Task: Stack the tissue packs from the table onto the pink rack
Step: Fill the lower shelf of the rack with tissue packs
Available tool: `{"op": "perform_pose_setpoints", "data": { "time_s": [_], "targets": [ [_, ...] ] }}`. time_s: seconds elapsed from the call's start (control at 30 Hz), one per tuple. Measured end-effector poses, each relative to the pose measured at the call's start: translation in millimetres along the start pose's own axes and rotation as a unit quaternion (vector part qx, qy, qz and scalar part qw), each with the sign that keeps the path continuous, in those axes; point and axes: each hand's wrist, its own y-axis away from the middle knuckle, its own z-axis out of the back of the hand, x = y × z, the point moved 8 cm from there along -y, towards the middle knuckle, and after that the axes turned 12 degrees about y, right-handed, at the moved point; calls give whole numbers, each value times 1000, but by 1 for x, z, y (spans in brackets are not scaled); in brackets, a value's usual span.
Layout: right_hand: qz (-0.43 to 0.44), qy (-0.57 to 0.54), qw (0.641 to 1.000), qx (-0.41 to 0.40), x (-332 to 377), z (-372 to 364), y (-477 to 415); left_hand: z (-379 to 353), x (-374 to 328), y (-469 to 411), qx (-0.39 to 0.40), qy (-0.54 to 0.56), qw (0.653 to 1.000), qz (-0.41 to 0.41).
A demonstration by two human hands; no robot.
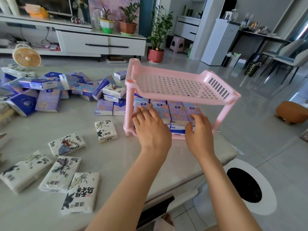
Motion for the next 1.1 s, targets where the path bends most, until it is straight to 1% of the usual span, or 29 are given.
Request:
{"op": "perform_pose_setpoints", "data": {
  "time_s": [0.2, 0.27, 0.33, 0.4, 0.47, 0.53, 0.6, 0.67, 0.77, 0.83, 0.93, 1.03, 1.1],
  "targets": [
    [-11, -7, 1000, 2, -4, -1, -2, 8, 1, 1, -12, 43, 999, -4],
    [-1, 0, 1000, -24, 0, 3, 0, 15, -4, 3, -18, 65, 998, -16],
    [28, 12, 998, -60, 10, 11, 3, 24, -9, 8, -30, 89, 995, -32],
    [41, -4, 997, -72, 22, 17, 6, 37, -12, 16, -56, 146, 987, -43],
    [48, -52, 996, -55, 38, 19, 14, 50, -7, 23, -67, 210, 975, -25],
    [79, -107, 991, -20, 61, 19, 28, 60, 2, 30, -64, 249, 966, 1],
    [125, -141, 981, 45, 88, 12, 46, 71, 15, 40, -73, 283, 956, 14],
    [168, -156, 967, 107, 116, 4, 64, 82, 37, 53, -99, 301, 948, 18],
    [236, -123, 951, 157, 152, -12, 84, 97, 82, 74, -145, 323, 935, 13],
    [258, -112, 945, 166, 168, -22, 90, 107, 115, 85, -162, 298, 941, 9],
    [278, -83, 942, 169, 190, -36, 96, 119, 159, 96, -164, 242, 956, 12],
    [274, -38, 945, 176, 205, -50, 94, 127, 189, 99, -170, 234, 957, 20],
    [267, -14, 944, 191, 211, -58, 93, 129, 197, 101, -177, 229, 957, 7]
  ]
}}
